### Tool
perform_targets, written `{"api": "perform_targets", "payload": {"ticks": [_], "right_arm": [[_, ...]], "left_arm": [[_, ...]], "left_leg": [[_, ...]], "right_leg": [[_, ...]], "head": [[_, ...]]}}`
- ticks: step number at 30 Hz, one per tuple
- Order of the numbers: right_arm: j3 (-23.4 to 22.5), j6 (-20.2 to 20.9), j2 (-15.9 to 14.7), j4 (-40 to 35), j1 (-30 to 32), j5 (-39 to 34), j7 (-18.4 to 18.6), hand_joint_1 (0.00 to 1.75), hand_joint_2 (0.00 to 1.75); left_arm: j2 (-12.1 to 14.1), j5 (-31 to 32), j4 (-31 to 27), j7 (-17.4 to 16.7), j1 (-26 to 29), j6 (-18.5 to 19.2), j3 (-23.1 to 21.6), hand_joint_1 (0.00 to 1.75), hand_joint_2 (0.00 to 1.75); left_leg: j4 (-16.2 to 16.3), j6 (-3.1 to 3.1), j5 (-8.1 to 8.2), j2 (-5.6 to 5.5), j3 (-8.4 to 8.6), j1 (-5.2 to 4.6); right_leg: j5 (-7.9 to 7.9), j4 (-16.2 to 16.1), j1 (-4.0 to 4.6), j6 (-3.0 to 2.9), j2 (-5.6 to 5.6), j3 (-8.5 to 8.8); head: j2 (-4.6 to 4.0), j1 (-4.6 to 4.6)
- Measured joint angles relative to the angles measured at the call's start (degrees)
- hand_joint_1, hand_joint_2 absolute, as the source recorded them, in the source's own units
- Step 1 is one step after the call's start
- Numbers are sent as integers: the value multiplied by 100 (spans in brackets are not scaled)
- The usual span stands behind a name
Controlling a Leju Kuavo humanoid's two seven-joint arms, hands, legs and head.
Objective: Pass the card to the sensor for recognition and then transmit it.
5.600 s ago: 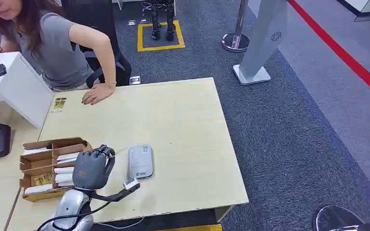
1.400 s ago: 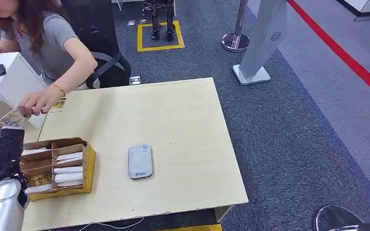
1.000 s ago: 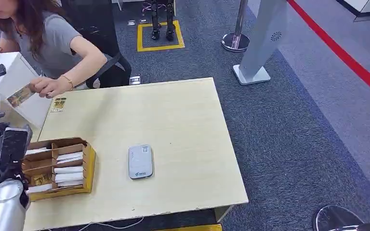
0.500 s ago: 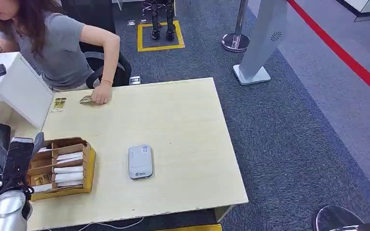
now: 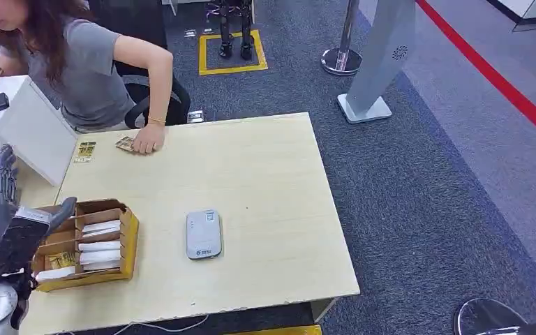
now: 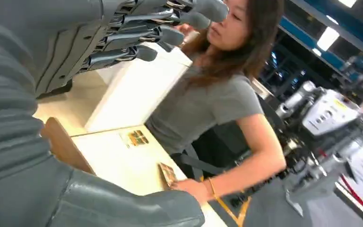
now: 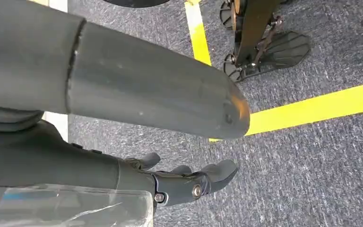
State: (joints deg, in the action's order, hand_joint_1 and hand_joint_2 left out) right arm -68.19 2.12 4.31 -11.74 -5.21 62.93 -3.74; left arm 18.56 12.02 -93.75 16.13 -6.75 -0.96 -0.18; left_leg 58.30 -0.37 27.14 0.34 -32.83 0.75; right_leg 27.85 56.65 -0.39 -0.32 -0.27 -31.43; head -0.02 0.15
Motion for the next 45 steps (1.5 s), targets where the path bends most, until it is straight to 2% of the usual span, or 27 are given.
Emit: {"api": "perform_targets", "payload": {"ticks": [5,12,22,25,45], "right_arm": [[-24,-28,0,0,7,-39,-9,0,0],[-44,-37,0,0,25,-52,-7,0,0],[-44,-42,0,0,26,-55,-7,0,0],[-118,-44,0,0,30,-68,9,0,0],[-133,-48,0,0,33,-48,-2,0,0]], "left_arm": [[171,91,-288,-135,278,271,-140,0,175],[328,317,-419,-164,654,308,-170,0,175],[354,374,-454,-170,723,314,-173,0,175],[332,789,-511,-201,1167,94,-172,0,175],[391,1390,-557,-378,1696,52,-173,0,175]], "left_leg": [[0,0,0,1,0,0],[-1,0,0,0,0,1],[-1,0,0,0,0,1],[-1,0,1,0,0,0],[-2,-1,0,-1,0,1]], "right_leg": [[0,0,0,0,2,-1],[1,0,0,0,0,-1],[1,0,0,0,1,1],[1,-1,0,0,1,-1],[1,-1,0,0,-1,1]], "head": [[0,0],[0,0],[-2,0],[-2,0],[0,0]]}}
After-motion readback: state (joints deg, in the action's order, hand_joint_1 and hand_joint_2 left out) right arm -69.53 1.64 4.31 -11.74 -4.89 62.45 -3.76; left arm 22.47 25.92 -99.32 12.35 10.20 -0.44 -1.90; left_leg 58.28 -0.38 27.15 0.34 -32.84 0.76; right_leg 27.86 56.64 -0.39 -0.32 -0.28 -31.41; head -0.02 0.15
